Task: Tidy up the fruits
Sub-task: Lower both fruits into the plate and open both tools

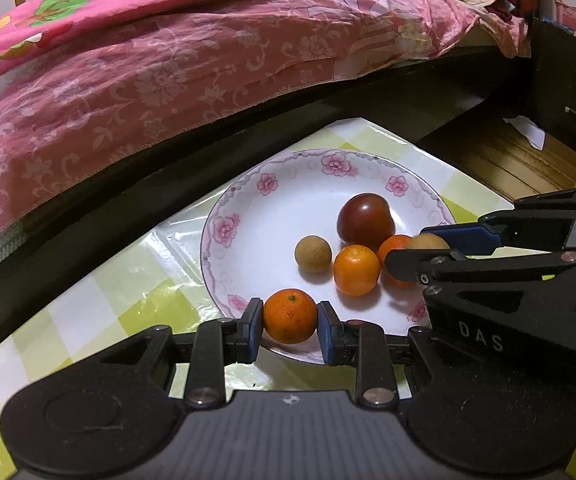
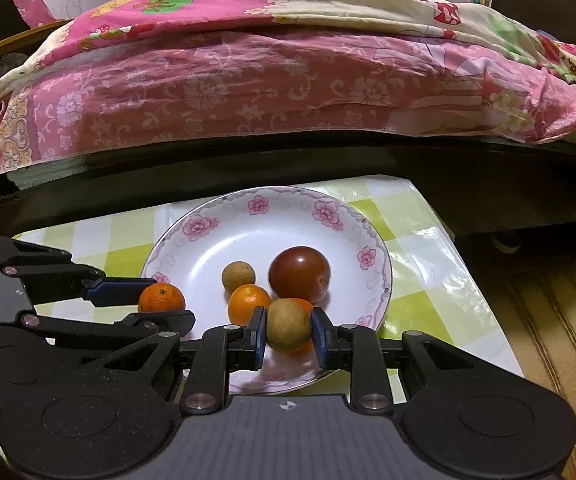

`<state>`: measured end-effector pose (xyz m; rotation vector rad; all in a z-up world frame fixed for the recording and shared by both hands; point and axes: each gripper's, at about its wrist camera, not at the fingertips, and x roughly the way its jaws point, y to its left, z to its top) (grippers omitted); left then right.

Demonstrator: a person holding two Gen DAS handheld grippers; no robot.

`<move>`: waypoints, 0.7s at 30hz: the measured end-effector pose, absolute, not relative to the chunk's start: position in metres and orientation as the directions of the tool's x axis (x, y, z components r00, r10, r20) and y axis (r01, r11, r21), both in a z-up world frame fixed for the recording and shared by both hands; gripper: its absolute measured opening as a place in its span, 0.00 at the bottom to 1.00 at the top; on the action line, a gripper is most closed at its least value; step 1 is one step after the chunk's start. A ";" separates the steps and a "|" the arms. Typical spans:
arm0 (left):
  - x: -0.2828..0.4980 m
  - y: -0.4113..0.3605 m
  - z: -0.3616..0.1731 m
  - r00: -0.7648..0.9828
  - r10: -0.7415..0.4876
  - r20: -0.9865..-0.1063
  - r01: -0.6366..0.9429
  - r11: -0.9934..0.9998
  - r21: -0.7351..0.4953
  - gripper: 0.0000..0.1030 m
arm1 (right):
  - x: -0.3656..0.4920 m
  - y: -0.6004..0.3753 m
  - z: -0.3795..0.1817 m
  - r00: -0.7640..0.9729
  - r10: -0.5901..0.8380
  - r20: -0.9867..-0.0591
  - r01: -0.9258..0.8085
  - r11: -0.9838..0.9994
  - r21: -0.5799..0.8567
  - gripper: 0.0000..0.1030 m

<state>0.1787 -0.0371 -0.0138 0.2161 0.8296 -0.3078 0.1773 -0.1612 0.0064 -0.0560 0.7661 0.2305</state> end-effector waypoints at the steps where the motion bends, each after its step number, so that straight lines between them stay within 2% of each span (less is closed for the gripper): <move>1: 0.179 -0.038 -0.014 0.634 -0.184 -0.751 0.351 0.934 0.068 0.35 | 0.178 -0.162 0.006 0.698 0.185 -0.692 -0.225 0.974 0.034 0.23; 11: 0.182 -0.038 -0.017 0.632 -0.195 -0.750 0.350 0.935 0.052 0.38 | 0.185 -0.168 0.002 0.702 0.202 -0.683 -0.213 0.975 0.070 0.29; 21: 0.179 -0.033 -0.005 0.655 -0.200 -0.729 0.334 0.942 0.042 0.41 | 0.183 -0.170 0.008 0.719 0.216 -0.660 -0.208 0.974 0.092 0.29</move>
